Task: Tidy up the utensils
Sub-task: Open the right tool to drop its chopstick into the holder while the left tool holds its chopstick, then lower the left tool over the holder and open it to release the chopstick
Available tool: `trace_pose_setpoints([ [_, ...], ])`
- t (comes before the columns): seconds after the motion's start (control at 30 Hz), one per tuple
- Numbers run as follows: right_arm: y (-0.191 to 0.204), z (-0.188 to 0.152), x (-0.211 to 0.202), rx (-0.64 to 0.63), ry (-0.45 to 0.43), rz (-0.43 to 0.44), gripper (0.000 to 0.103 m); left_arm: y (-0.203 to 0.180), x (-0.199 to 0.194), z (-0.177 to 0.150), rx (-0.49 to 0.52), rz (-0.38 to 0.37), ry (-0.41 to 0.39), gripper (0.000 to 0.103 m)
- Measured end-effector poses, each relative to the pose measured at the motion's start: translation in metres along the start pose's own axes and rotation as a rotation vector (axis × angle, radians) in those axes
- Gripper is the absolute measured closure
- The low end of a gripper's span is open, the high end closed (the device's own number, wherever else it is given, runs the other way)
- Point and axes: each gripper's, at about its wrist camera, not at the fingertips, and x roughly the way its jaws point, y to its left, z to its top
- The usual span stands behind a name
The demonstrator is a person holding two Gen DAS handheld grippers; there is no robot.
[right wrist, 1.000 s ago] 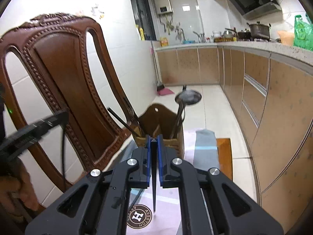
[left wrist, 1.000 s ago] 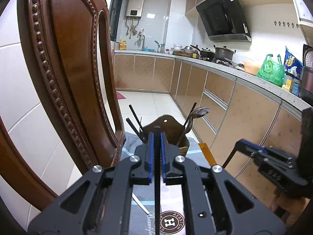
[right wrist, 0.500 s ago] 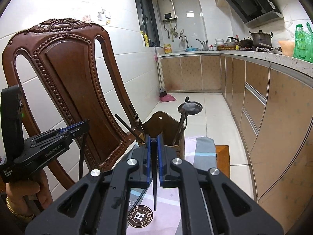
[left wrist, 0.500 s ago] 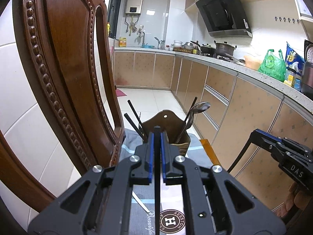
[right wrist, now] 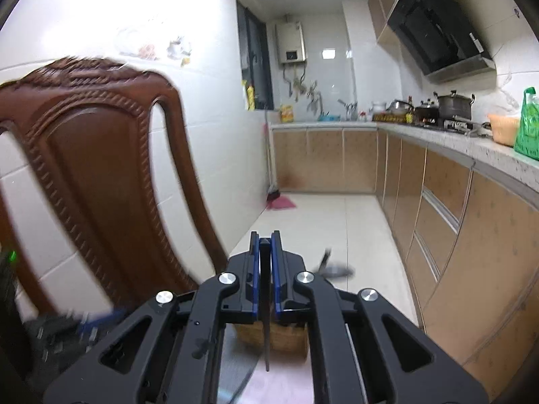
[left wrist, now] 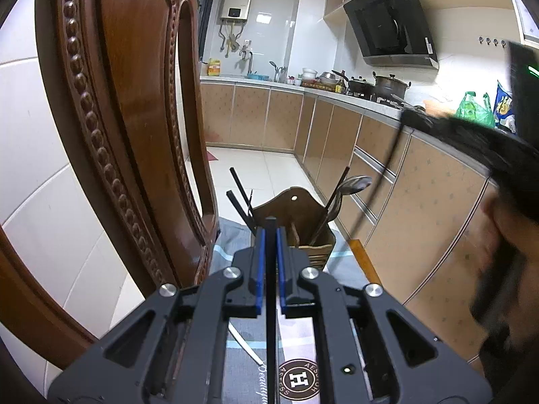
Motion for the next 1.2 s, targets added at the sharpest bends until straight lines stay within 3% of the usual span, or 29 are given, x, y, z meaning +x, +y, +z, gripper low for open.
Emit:
trace_pose_setpoints([
  [0.2, -0.019, 0.018, 0.052, 0.037, -0.040, -0.071, 0.096, 0.006, 0.007, 0.000, -0.017, 0.002, 0.002, 0.097],
  [0.37, -0.037, -0.003, 0.095, 0.091, 0.004, -0.093, 0.093, 0.009, 0.013, -0.003, -0.018, 0.014, 0.005, 0.097],
  [0.4, -0.040, -0.010, 0.100, 0.101, 0.025, -0.088, 0.087, 0.010, 0.014, -0.003, -0.020, 0.018, 0.006, 0.097],
  [0.47, -0.046, -0.022, 0.101, 0.140, 0.066, -0.060, 0.051, 0.012, 0.017, -0.005, -0.026, 0.029, 0.009, 0.097],
  [0.67, -0.074, -0.073, -0.004, 0.247, -0.112, -0.052, 0.016, 0.017, 0.019, -0.003, -0.071, 0.040, 0.002, 0.097],
  [0.73, -0.086, -0.099, -0.035, 0.293, -0.144, -0.098, 0.015, 0.017, 0.020, 0.003, -0.082, 0.050, -0.014, 0.097],
  [0.87, -0.106, -0.142, -0.049, 0.354, -0.038, -0.092, 0.015, 0.011, 0.029, 0.033, -0.115, 0.060, -0.055, 0.097],
  [0.97, -0.116, -0.154, -0.046, 0.349, 0.014, -0.079, 0.015, 0.009, 0.037, 0.068, -0.174, 0.028, -0.107, 0.097],
  [1.2, -0.131, -0.164, -0.043, 0.362, 0.046, -0.058, 0.015, -0.001, 0.086, 0.135, -0.196, 0.047, -0.228, 0.097],
])
